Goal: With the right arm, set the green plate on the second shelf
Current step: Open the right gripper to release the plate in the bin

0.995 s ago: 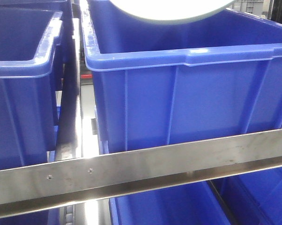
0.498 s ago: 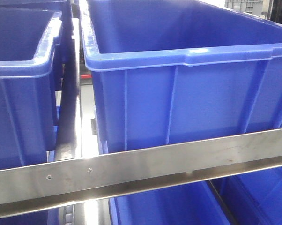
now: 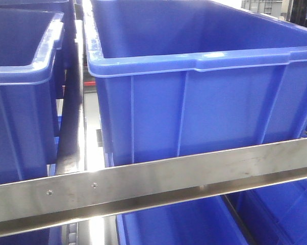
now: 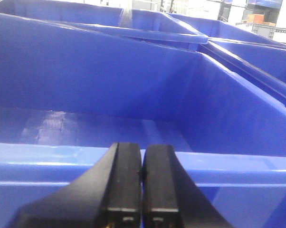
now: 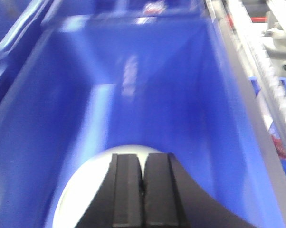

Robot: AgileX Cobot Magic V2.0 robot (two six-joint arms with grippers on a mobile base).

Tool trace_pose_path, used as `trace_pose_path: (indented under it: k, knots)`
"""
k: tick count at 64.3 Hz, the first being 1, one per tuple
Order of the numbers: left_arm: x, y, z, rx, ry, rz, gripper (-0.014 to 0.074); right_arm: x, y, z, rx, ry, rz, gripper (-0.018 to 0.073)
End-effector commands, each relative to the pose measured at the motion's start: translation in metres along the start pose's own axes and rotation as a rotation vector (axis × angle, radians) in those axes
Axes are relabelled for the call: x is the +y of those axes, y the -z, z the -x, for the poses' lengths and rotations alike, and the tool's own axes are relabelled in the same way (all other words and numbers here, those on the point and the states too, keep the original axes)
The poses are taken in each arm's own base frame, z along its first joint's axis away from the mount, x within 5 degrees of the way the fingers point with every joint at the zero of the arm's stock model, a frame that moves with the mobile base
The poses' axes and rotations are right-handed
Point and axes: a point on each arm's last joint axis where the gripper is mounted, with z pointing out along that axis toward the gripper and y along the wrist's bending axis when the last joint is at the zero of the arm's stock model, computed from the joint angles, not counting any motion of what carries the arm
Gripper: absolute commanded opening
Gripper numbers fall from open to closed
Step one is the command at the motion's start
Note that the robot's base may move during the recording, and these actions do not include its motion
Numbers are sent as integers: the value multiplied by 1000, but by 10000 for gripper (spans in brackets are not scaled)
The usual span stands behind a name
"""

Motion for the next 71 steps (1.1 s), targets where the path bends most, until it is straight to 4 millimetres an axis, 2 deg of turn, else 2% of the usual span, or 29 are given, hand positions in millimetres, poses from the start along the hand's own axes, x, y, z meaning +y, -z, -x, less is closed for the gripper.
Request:
trace_pose_path:
  k: [1,10,18,24,32,37,43,47,58,71]
  knots:
    - [1,0,-5,-66,11,-5,130,3,32,15,-151,26,23,48]
    - [1,0,-5,-66,11,-5,130,2,69,11,-194,14,29,48]
    - [1,0,-5,-66,11,-5,130,1,95,6,-152,-13,25,48]
    - [1,0,-5,-66,11,-5,130,0,106,7,-162,-11,21,48]
    - [1,0,-5,-66,11,-5,130,-3,107,0,-84,47,-16,48]
    - [1,0,-5,-66,11,-5,130,-7,104,-18,58,48,-44,48]
    - [1,0,-5,-66,11,-5,130,-9,101,-34,83,62,-51,48]
    - [1,0,-5,-66,11,-5,130,-13,105,-45,4,71,-59,48]
    - [1,0,-5,-66,11,-5,130,-28,139,-91,-275,49,-132,48]
    - [1,0,-5,-66,11,-5,130,-39,155,-157,-375,26,-238,48]
